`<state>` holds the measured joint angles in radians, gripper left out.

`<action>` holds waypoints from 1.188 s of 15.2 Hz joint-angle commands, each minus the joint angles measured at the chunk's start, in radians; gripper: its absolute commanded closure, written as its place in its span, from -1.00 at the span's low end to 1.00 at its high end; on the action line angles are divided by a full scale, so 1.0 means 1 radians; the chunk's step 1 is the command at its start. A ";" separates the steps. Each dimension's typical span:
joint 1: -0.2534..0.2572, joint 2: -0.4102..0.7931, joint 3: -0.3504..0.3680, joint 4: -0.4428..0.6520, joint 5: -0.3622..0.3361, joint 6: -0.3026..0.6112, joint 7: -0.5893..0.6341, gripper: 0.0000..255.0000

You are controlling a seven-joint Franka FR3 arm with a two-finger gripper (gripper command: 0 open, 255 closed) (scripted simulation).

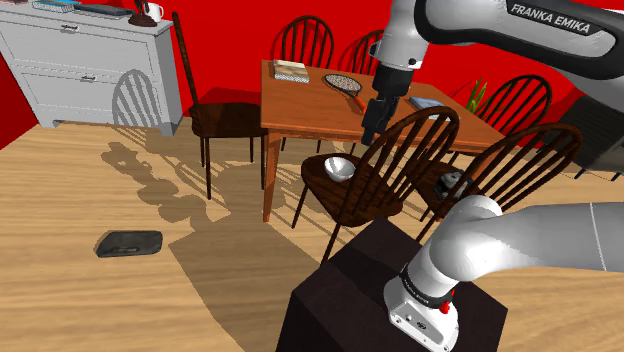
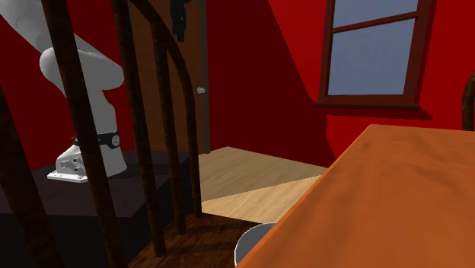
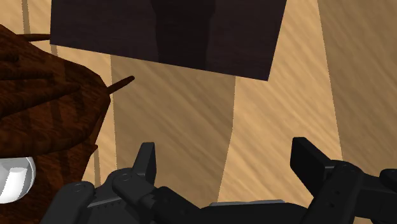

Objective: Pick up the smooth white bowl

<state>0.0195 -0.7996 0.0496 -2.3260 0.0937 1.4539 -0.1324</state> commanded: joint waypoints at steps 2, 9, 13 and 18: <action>-0.006 0.016 -0.006 -0.015 -0.010 0.029 -0.008 -1.00; -0.049 0.161 -0.051 -0.085 -0.073 0.233 -0.058 -1.00; -0.073 0.268 -0.078 -0.098 -0.106 0.348 -0.080 -1.00; -0.103 0.422 -0.111 -0.085 -0.141 0.484 -0.104 -1.00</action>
<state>-0.0791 -0.4140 -0.0565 -2.4214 -0.0422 1.9117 -0.2340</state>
